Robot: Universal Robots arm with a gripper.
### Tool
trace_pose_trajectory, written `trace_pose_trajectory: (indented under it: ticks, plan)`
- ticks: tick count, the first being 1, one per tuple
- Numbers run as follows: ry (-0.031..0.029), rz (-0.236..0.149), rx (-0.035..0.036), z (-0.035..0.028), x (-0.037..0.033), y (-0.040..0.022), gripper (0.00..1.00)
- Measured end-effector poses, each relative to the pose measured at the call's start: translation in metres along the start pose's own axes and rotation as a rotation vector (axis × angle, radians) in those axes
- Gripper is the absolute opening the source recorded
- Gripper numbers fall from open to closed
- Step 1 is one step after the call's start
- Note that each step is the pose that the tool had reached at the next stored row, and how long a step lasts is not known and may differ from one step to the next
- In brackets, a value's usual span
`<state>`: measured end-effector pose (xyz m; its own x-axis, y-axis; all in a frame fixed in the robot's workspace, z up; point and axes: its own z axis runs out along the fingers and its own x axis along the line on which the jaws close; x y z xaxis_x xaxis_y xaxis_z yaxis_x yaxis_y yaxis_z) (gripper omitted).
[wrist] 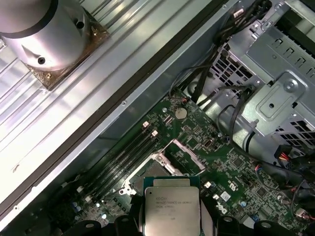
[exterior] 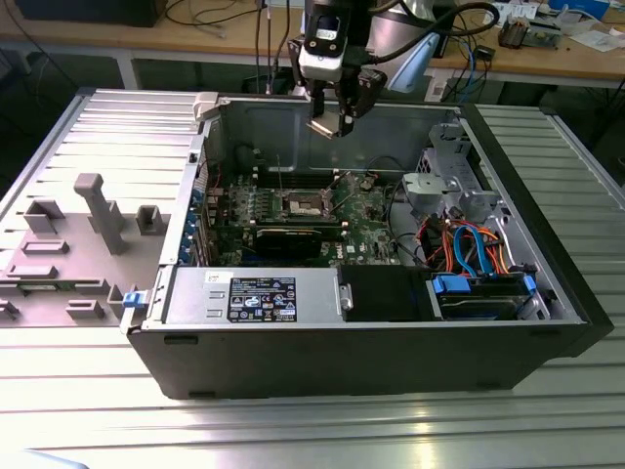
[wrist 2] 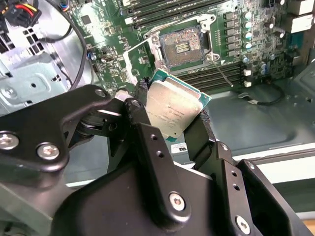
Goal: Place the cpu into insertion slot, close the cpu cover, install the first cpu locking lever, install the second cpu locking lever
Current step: 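Place the cpu into insertion slot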
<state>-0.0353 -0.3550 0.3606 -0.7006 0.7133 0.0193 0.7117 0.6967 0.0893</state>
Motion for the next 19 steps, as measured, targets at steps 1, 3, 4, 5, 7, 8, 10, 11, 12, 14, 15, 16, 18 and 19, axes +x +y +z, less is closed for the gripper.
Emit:
trace_pose_trajectory:
  ticks: [1,3,4,5,7,8,10,11,12,14,15,16,18,19]
  plan:
    - [-0.0016,0.018,-0.0004,0.0002,0.0000,0.0000,0.55]
    - [-0.0035,0.040,-0.0008,0.0004,0.0000,0.0000,0.55]
    - [-0.0050,0.056,-0.0011,0.0005,0.0000,0.0000,0.55]
    - [-0.0066,0.074,-0.0015,0.0007,0.0000,-0.0001,0.55]
    - [-0.0094,0.105,-0.0019,0.0008,0.0005,-0.0006,0.55]
    - [-0.0103,0.115,-0.0021,0.0008,0.0009,-0.0010,0.55]
    - [-0.0107,0.120,-0.0023,0.0008,0.0009,-0.0010,0.55]
    - [-0.0108,0.120,-0.0023,0.0008,0.0010,-0.0011,0.55]
    - [-0.0108,0.120,-0.0023,0.0008,0.0010,-0.0011,0.55]
    - [-0.0108,0.120,-0.0023,0.0008,0.0010,-0.0010,0.55]
    - [-0.0108,0.120,-0.0023,0.0008,0.0010,-0.0011,0.55]
    - [-0.0108,0.120,-0.0024,0.0008,0.0010,-0.0011,0.55]
    - [-0.0119,0.133,-0.0027,0.0009,0.0010,-0.0011,0.55]
    - [-0.0126,0.141,-0.0029,0.0010,0.0010,-0.0011,0.55]
